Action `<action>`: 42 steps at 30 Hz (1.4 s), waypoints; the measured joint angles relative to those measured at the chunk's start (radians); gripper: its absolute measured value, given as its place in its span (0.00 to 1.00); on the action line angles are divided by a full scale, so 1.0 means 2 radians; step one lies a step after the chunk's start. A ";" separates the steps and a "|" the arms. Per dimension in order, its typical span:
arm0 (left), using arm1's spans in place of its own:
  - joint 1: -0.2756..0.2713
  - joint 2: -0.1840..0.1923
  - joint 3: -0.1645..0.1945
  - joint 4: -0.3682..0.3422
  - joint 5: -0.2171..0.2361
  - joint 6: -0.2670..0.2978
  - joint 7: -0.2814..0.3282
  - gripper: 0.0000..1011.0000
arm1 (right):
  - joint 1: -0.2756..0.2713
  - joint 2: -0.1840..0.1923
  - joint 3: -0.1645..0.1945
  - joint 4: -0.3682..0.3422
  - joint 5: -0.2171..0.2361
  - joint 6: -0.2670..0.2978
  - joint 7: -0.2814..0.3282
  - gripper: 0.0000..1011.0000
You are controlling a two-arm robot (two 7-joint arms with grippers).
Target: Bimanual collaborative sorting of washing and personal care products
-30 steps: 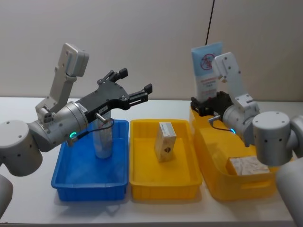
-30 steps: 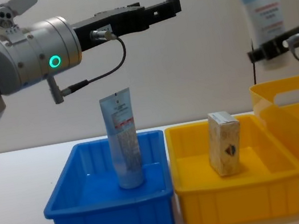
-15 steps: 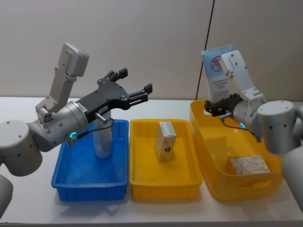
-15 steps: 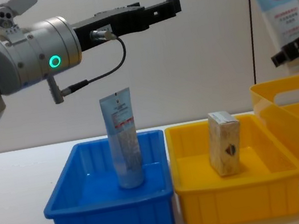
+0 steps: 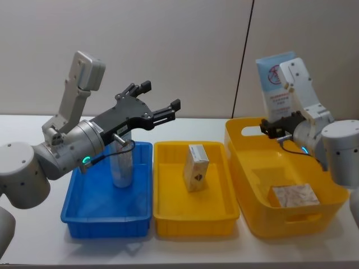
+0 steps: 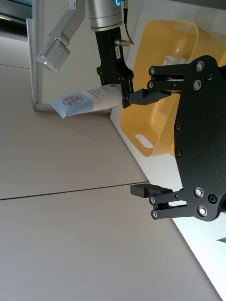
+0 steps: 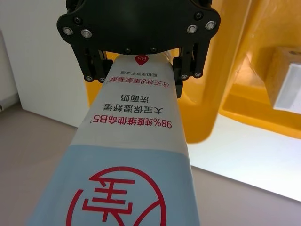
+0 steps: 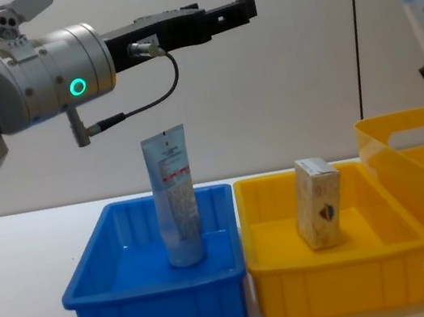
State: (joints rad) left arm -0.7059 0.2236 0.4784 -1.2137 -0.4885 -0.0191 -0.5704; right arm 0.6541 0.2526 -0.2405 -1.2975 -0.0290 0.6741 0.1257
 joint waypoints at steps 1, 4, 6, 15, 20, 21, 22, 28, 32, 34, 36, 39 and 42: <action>0.000 0.000 0.000 0.000 0.000 0.000 0.000 0.99 | -0.003 0.002 0.002 -0.004 -0.001 0.003 -0.001 0.63; 0.000 0.000 0.000 0.000 0.000 0.000 0.000 0.99 | -0.006 0.003 0.004 -0.010 -0.002 0.006 -0.003 0.63; 0.000 0.000 0.000 0.000 0.000 0.000 0.000 0.99 | -0.009 0.005 0.006 -0.015 -0.003 0.009 -0.004 0.63; 0.000 0.000 0.000 0.000 0.000 0.000 0.000 0.99 | -0.017 0.009 0.011 -0.027 -0.005 0.016 -0.007 0.63; 0.000 0.000 0.000 0.000 0.000 0.000 0.000 0.99 | -0.019 0.010 0.012 -0.030 -0.005 0.018 -0.008 0.63; 0.000 0.000 0.000 0.000 0.000 0.000 0.000 0.99 | -0.019 0.011 0.013 -0.031 -0.006 0.018 -0.008 0.63; 0.000 0.000 0.000 0.000 0.000 0.000 0.000 0.99 | -0.019 0.011 0.013 -0.031 -0.006 0.019 -0.008 0.63; 0.000 0.000 0.000 0.000 0.000 0.000 0.000 0.99 | -0.021 0.012 0.014 -0.034 -0.006 0.020 -0.009 0.81; 0.000 0.000 0.000 0.000 0.000 0.000 0.000 0.99 | -0.022 0.012 0.014 -0.035 -0.006 0.021 -0.009 0.92; 0.000 0.000 0.000 0.000 0.000 0.000 0.000 0.99 | -0.022 0.012 0.015 -0.035 -0.006 0.021 -0.009 0.94; 0.000 0.000 0.000 0.000 0.000 0.000 0.000 0.99 | -0.022 0.012 0.015 -0.036 -0.006 0.021 -0.009 0.99; 0.000 0.000 0.000 0.000 0.000 0.000 0.000 0.99 | -0.022 0.012 0.015 -0.036 -0.007 0.021 -0.009 0.99; 0.000 0.000 0.000 0.000 0.000 0.000 0.000 0.99 | -0.023 0.012 0.015 -0.036 -0.007 0.022 -0.009 0.99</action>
State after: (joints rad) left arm -0.7059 0.2237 0.4784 -1.2137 -0.4885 -0.0192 -0.5704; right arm 0.6091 0.2772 -0.2102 -1.3701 -0.0421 0.7173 0.1067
